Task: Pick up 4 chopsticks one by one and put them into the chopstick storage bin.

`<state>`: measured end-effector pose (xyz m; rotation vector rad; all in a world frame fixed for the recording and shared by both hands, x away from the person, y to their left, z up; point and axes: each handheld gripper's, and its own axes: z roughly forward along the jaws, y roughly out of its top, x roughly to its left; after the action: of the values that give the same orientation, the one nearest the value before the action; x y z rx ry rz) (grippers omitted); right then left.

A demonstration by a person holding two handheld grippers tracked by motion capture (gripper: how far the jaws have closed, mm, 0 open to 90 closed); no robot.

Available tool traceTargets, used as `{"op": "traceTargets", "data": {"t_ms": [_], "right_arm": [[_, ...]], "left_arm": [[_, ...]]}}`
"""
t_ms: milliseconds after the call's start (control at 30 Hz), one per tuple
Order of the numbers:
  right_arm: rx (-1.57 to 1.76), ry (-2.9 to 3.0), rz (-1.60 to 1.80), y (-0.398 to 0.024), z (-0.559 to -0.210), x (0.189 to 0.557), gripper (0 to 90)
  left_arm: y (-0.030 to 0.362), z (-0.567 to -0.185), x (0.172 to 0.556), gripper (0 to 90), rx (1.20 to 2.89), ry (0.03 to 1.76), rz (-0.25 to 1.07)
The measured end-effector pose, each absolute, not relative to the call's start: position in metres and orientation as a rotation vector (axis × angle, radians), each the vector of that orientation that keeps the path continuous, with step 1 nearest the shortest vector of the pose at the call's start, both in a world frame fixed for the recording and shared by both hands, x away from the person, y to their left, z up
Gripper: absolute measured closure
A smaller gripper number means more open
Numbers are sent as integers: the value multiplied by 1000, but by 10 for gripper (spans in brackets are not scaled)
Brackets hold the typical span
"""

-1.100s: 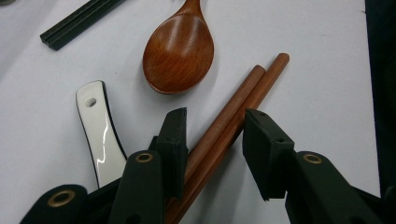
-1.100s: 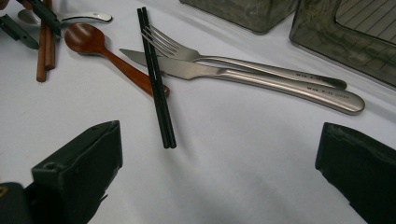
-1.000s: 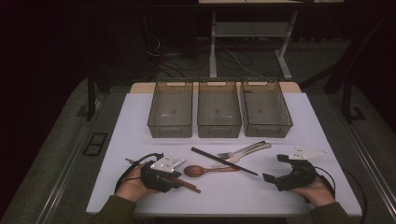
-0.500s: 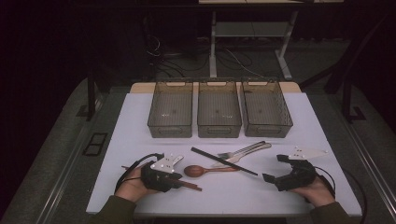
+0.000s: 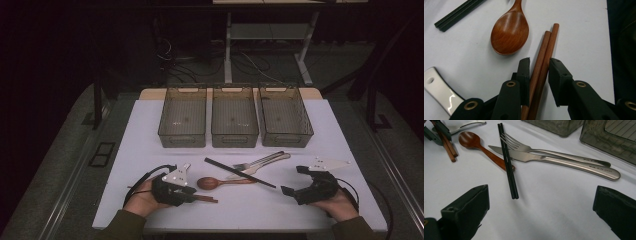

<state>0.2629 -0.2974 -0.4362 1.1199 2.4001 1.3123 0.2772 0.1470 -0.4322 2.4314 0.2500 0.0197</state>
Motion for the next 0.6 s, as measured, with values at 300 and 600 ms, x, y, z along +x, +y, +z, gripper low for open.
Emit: {"op": "traceTargets", "data": {"t_ms": [300,600], "right_arm": [[1118,2401,1312,-297,-436,263,6],[1119,2401,1313,-297,-436,263,6]], "left_arm": [[144,-431,275,715,2439,242,6],[143,-431,274,731,2435,230,-15]]}}
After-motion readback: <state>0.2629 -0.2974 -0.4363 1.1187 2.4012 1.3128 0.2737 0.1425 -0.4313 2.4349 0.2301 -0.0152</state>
